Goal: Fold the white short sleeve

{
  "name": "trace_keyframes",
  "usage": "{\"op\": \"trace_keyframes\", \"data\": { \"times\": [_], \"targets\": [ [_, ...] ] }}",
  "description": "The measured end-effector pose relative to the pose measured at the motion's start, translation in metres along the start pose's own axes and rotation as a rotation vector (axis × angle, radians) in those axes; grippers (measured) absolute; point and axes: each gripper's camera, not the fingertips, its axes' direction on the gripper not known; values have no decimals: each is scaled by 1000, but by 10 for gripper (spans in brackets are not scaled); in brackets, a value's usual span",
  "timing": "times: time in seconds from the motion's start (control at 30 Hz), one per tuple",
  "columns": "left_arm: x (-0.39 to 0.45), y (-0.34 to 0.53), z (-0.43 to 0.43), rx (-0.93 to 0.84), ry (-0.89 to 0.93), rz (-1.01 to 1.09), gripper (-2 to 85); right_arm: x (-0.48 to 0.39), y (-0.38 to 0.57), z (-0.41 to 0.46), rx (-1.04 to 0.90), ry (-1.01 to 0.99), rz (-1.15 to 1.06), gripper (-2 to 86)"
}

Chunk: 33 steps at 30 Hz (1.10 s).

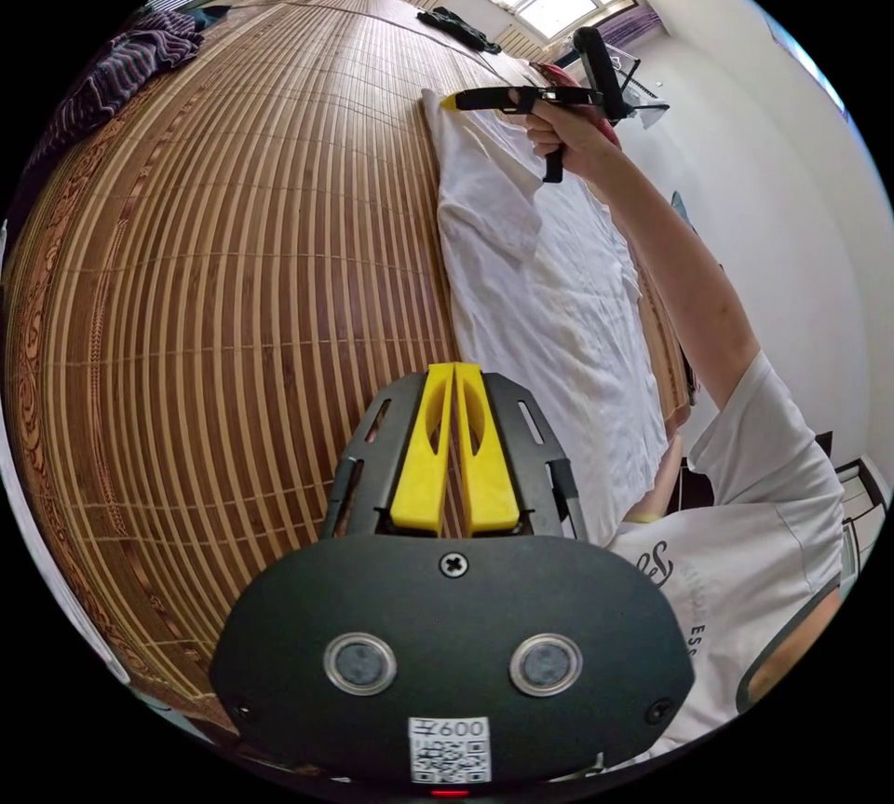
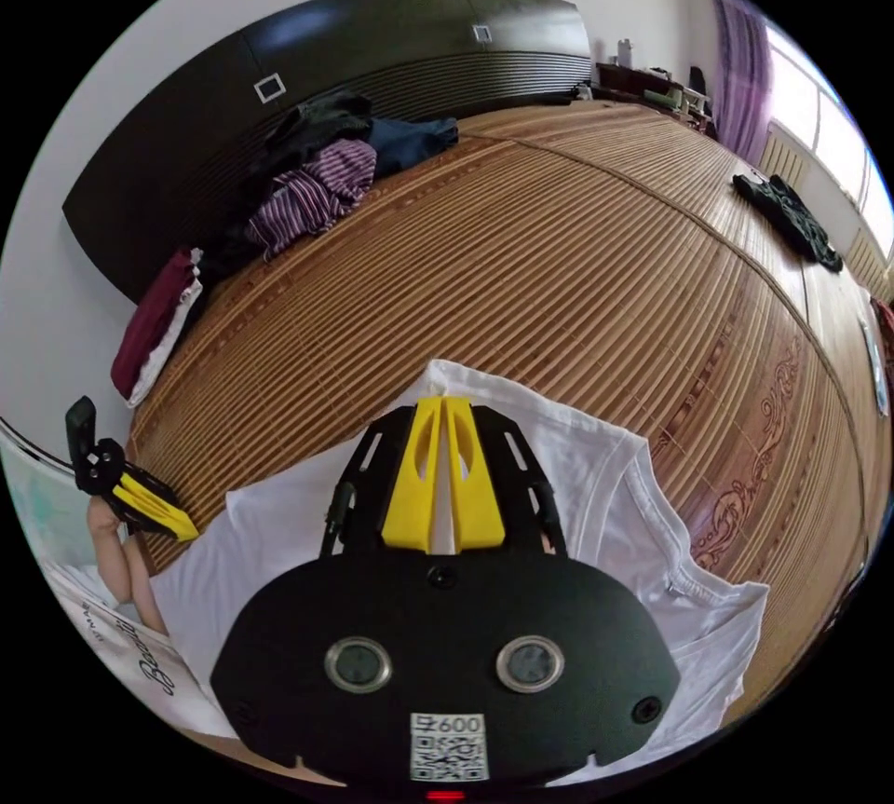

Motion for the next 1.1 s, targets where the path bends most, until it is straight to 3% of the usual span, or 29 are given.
{"op": "trace_keyframes", "data": {
  "times": [0.17, 0.4, 0.6, 0.77, 1.1],
  "targets": [
    [1, -5, -1, -1, 11, -1, 3, -10, 41, -15, 99, 115, -21, -2],
    [6, -10, -1, -3, 0, 2, 3, 0, 130, -7, -95, 17, -33, 50],
    [6, -12, 1, -1, -5, 3, 4, -94, 270, 0, 62, 306, -483, 27],
    [4, -12, 4, 5, -11, 6, 3, -163, 381, 65, 90, 638, -905, 3],
    [-10, -10, 11, 1, 4, 5, 2, -170, 471, 139, 93, 591, -1053, 26]
  ]
}}
